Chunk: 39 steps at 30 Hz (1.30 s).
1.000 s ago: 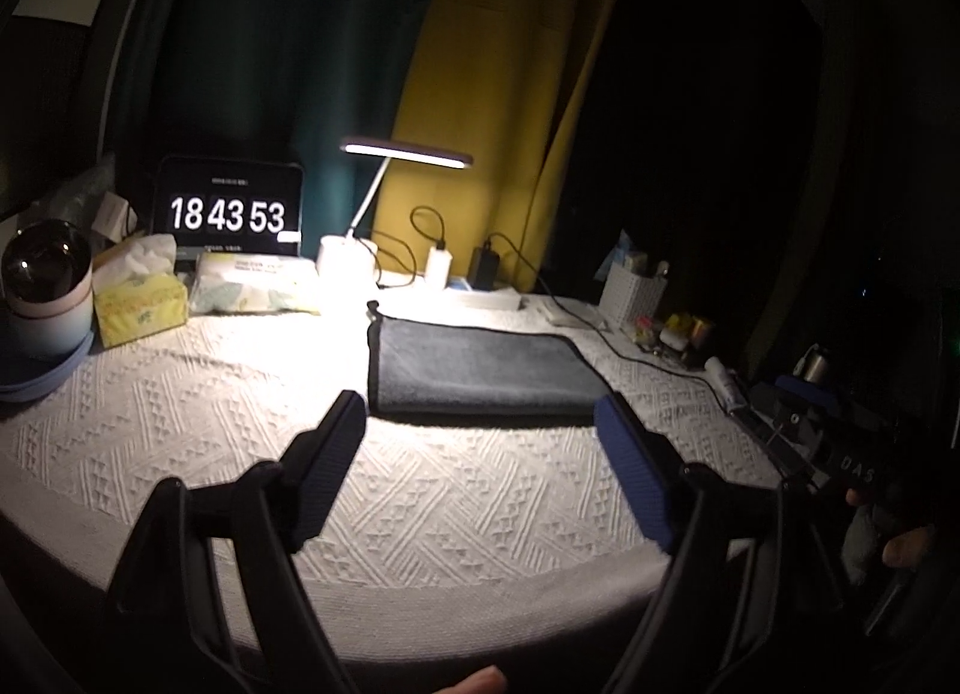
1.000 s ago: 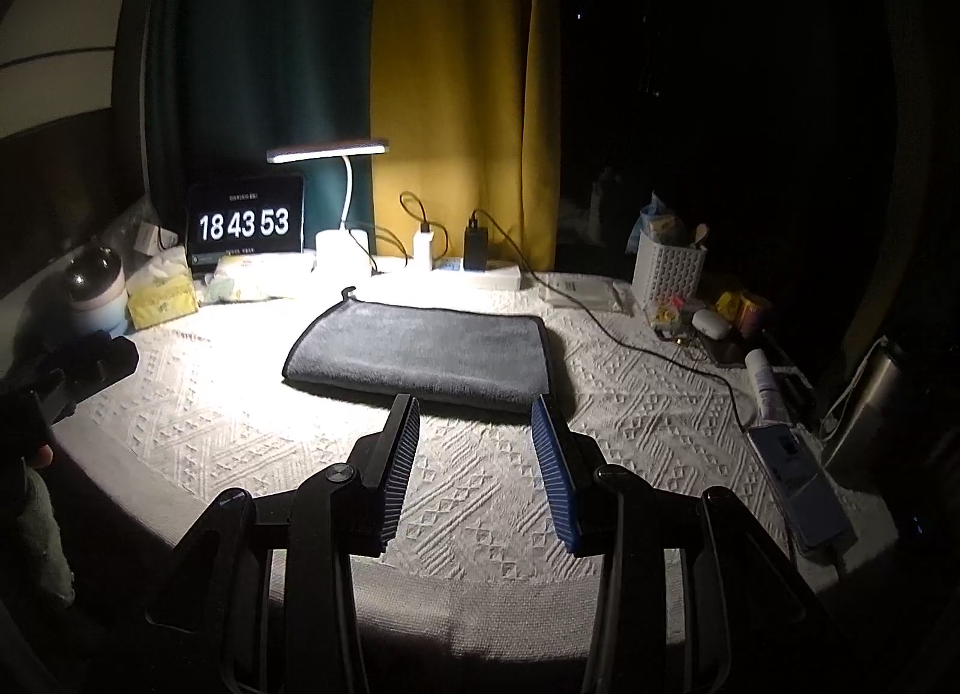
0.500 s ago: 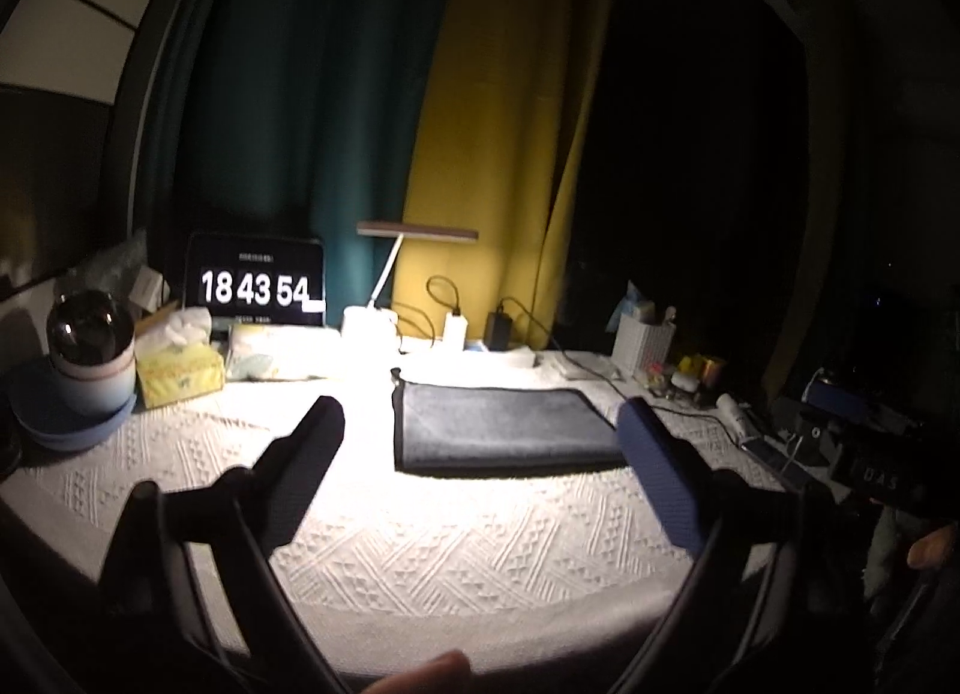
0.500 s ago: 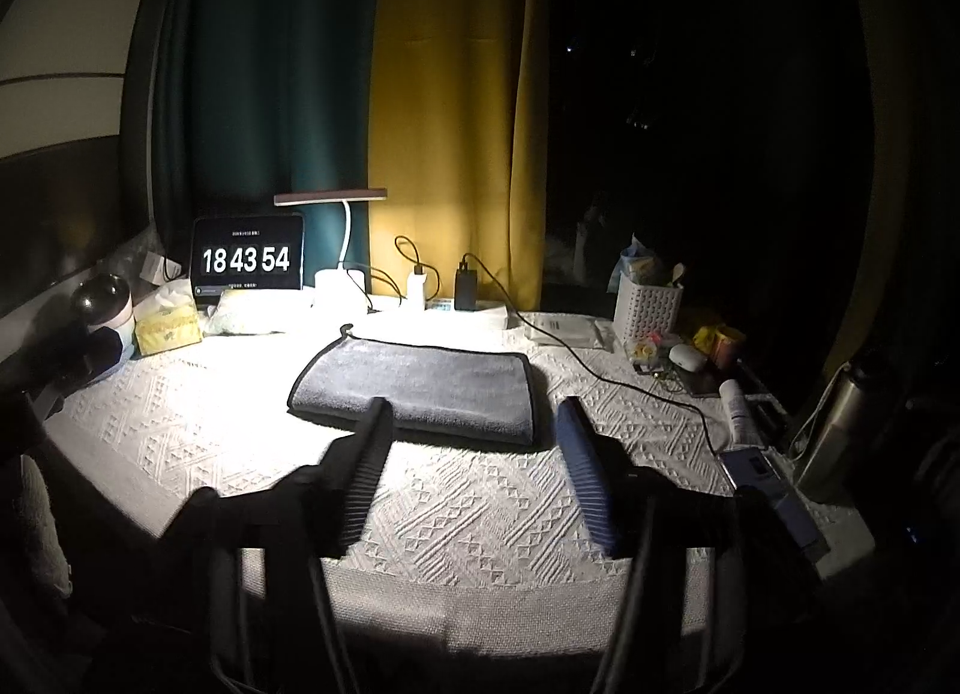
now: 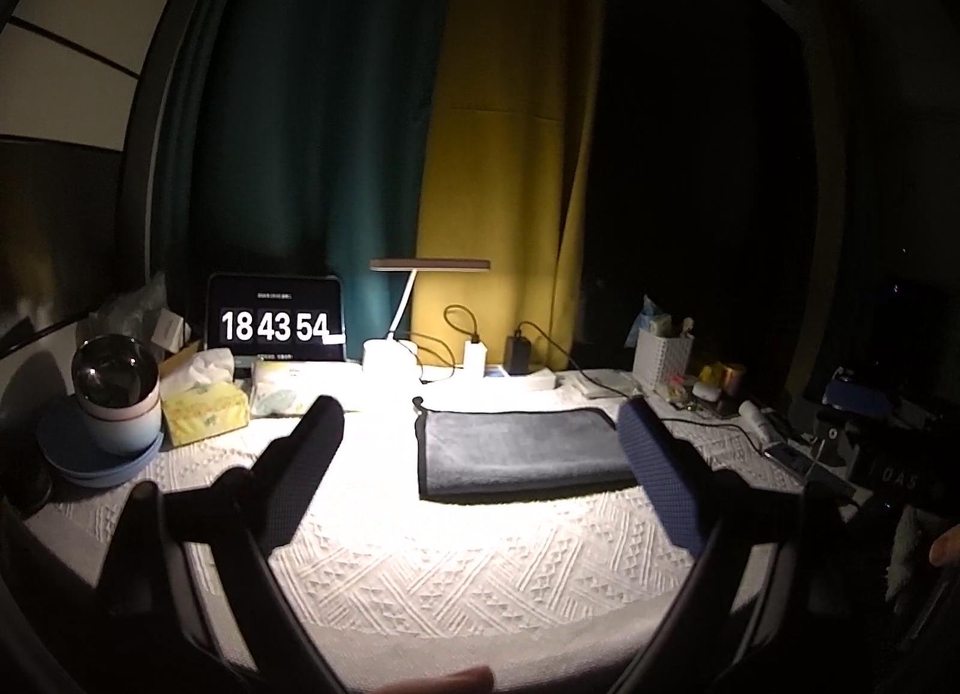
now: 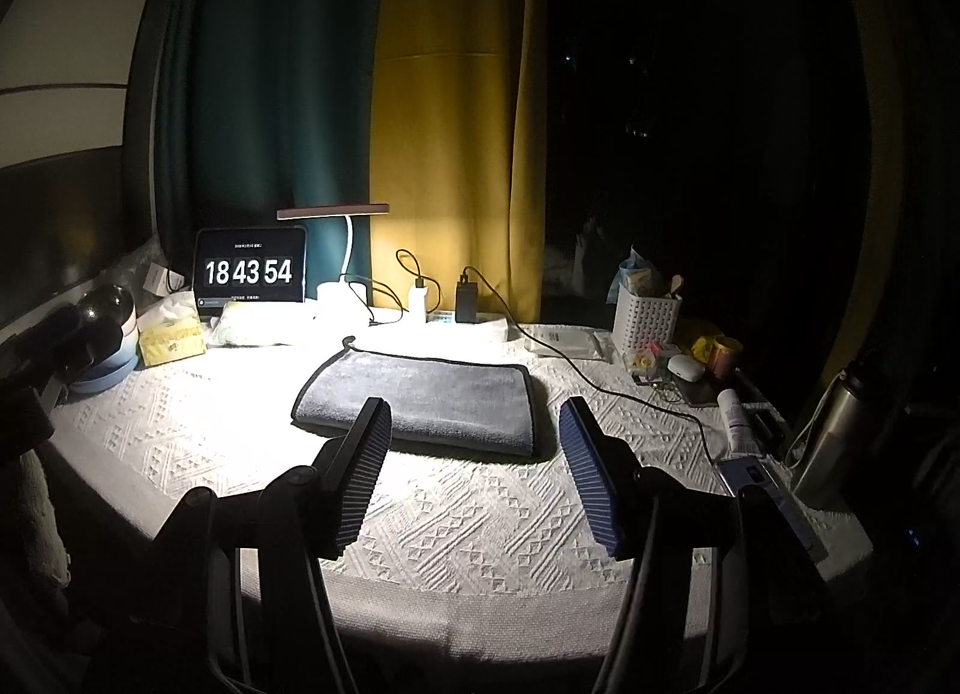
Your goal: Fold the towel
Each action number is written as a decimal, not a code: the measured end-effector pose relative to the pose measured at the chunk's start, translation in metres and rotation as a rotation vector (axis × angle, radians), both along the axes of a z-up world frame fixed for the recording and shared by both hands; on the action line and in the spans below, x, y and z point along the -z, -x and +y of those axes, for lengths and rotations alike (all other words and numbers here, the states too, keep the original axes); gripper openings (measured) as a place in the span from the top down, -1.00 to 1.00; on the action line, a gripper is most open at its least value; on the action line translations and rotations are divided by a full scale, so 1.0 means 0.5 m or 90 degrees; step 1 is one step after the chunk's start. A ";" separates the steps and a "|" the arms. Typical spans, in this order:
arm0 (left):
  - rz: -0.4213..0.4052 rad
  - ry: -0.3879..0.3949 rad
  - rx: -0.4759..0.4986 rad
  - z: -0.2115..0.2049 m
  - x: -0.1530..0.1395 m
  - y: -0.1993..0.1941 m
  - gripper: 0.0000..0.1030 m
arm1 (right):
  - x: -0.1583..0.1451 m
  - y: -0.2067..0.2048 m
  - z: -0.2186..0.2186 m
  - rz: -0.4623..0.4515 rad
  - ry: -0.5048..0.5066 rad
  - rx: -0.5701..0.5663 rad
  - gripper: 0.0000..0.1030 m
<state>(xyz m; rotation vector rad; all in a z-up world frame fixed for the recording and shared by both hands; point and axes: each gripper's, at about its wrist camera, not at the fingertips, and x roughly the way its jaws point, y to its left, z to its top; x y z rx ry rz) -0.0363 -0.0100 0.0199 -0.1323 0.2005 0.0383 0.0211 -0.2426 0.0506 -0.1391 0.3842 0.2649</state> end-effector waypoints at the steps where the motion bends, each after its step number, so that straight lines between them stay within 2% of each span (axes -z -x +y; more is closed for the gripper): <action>1: 0.003 0.001 0.001 0.000 0.000 -0.002 -0.82 | 0.000 0.000 0.000 0.000 0.000 0.000 -0.20; 39: 0.010 0.009 0.018 0.003 -0.001 -0.010 -0.82 | -0.002 -0.005 0.000 0.001 -0.005 0.006 -0.20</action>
